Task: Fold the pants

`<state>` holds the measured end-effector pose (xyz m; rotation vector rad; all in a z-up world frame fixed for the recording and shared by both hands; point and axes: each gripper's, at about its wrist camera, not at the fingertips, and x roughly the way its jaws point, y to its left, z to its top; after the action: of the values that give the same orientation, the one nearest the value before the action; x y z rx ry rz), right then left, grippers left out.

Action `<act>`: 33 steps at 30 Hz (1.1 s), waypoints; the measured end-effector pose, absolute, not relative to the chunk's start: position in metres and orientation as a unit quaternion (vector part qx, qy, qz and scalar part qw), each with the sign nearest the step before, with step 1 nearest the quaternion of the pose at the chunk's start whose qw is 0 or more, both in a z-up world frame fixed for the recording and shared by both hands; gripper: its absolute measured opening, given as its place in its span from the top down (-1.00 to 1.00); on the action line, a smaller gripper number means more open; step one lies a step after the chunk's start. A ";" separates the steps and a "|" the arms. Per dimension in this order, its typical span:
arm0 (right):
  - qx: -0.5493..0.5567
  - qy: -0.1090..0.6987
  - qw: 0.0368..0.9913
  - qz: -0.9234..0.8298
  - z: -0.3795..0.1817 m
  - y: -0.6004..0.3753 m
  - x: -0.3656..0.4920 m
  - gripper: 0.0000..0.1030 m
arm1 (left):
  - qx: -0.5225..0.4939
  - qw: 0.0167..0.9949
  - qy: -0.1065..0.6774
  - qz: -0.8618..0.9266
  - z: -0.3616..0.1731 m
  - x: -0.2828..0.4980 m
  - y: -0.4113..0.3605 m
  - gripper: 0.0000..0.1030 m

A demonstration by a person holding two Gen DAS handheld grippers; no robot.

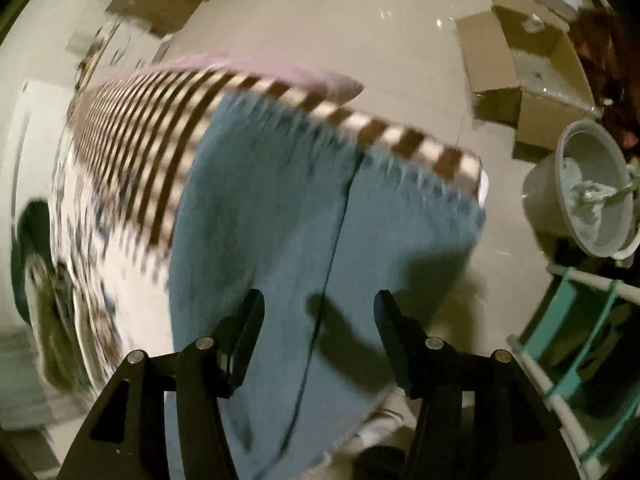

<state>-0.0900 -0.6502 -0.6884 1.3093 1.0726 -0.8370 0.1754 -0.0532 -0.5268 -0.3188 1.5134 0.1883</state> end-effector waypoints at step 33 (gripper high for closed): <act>0.397 0.537 0.652 -0.360 -0.648 -0.674 -0.054 -0.19 | -0.020 0.713 0.700 -0.002 -0.559 0.170 -0.188 0.06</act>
<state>-0.0537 -0.6737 -0.6477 0.9019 1.2183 -0.8168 0.1703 -0.1878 -0.5585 -0.0450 1.5524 -0.0043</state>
